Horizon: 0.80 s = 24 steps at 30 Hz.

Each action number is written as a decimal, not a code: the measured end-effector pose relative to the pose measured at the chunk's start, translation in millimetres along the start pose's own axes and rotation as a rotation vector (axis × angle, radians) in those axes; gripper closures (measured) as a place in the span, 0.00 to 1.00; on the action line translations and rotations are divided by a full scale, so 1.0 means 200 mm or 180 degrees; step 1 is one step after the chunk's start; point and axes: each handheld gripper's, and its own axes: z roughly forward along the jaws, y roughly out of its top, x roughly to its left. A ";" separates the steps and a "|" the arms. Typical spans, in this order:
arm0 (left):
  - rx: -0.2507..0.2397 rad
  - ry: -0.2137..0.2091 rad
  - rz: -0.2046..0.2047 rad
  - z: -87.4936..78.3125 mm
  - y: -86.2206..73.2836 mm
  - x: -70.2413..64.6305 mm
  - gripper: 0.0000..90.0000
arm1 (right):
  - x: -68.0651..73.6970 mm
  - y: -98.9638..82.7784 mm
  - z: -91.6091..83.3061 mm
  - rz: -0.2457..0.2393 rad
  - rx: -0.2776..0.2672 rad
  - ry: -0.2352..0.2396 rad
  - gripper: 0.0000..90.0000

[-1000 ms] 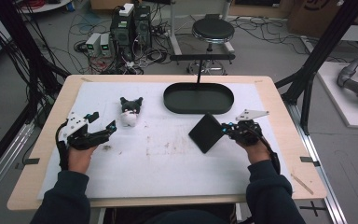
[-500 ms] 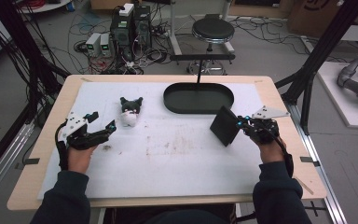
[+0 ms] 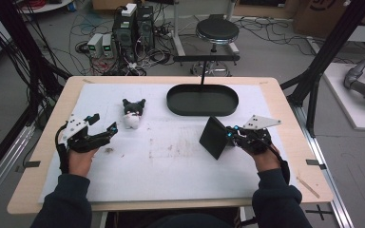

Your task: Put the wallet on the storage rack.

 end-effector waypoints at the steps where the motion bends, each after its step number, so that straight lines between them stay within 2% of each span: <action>1: 0.0002 0.0000 0.0000 0.00 0.00 0.00 0.25 | 0.00 0.00 0.00 0.0012 -0.0004 0.0016 0.96; 5: 0.0003 -0.0003 0.0000 0.00 0.00 0.00 0.25 | -0.01 -0.02 -0.01 0.0049 -0.0085 0.0078 0.89; 6: 0.0002 0.0000 -0.0004 0.00 0.00 0.00 0.25 | -0.01 -0.02 -0.01 0.0074 -0.0142 0.0058 0.78; 7: 0.0001 0.0003 -0.0005 0.00 0.00 0.00 0.25 | -0.02 -0.02 -0.02 0.0197 -0.0304 -0.0048 0.59; 8: 0.0001 0.0004 -0.0008 0.00 0.00 0.00 0.25 | -0.02 -0.02 -0.02 0.0197 -0.0304 -0.0048 0.59; 9: 0.0005 0.0003 -0.0007 0.00 0.00 0.00 0.25 | -0.04 -0.03 -0.02 0.0271 -0.0347 -0.0104 0.47; 10: 0.0010 0.0003 -0.0003 0.00 0.00 0.00 0.25 | -0.04 -0.03 -0.02 0.0271 -0.0347 -0.0104 0.47; 11: 0.0013 -0.0002 0.0001 0.01 0.00 0.00 0.25 | -0.05 -0.04 0.00 0.0326 -0.0271 -0.0177 0.40; 13: 0.0016 -0.0004 0.0001 0.01 0.00 0.00 0.25 | -0.05 -0.05 0.03 0.0357 -0.0193 -0.0127 0.38; 16: 0.0014 -0.0005 0.0007 0.01 0.00 0.00 0.25 | -0.04 -0.05 0.07 0.0321 -0.0109 -0.0094 0.37; 18: 0.0023 -0.0009 0.0012 0.01 0.00 -0.01 0.25 | -0.03 -0.05 0.14 0.0256 0.0009 -0.0076 0.37; 20: 0.0021 -0.0012 0.0016 0.01 0.00 -0.01 0.25 | -0.03 -0.05 0.16 0.0268 0.0058 -0.0071 0.37; 22: 0.0023 -0.0012 0.0017 0.01 0.00 -0.01 0.25 | -0.02 -0.05 0.22 0.0279 0.0192 -0.0017 0.42; 24: 0.0029 -0.0005 0.0018 0.01 -0.01 -0.01 0.25 | -0.01 -0.05 0.25 0.0258 0.0265 0.0062 0.53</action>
